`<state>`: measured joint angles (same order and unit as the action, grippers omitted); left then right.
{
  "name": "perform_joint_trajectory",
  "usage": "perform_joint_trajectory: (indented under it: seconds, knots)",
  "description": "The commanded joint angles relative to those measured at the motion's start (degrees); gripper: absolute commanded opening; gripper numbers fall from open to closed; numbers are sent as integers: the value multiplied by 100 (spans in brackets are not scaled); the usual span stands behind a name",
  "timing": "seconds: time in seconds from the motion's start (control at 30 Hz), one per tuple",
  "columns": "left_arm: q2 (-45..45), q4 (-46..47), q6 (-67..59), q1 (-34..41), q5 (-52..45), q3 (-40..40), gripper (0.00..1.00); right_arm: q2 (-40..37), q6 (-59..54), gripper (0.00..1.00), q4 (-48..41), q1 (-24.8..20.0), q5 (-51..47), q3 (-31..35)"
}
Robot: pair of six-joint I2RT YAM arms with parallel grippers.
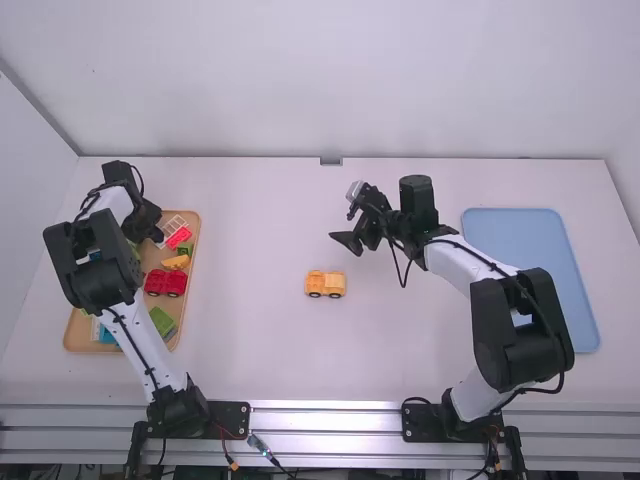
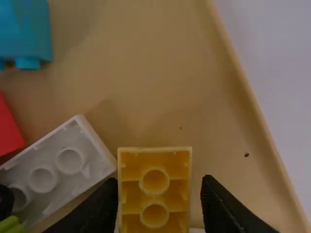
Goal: Assemble lego blocks to make yellow taxi
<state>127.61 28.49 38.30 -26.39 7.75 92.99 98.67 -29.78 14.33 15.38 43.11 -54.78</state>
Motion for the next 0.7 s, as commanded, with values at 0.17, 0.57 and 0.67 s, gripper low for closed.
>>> perform_joint_trajectory:
  seconds: [0.17, 0.57, 0.67]
  knots:
    - [-9, 168, -42, 24, 66, -50, 29, -20, 44, 99, -24, -9, 42, -76]
    - [-11, 264, -28, 26, 17, -50, 41, -20, 42, 99, -70, 17, 48, -76]
    - [-11, 273, -22, 24, 22, -50, 36, -20, 44, 99, -92, -9, 50, -76]
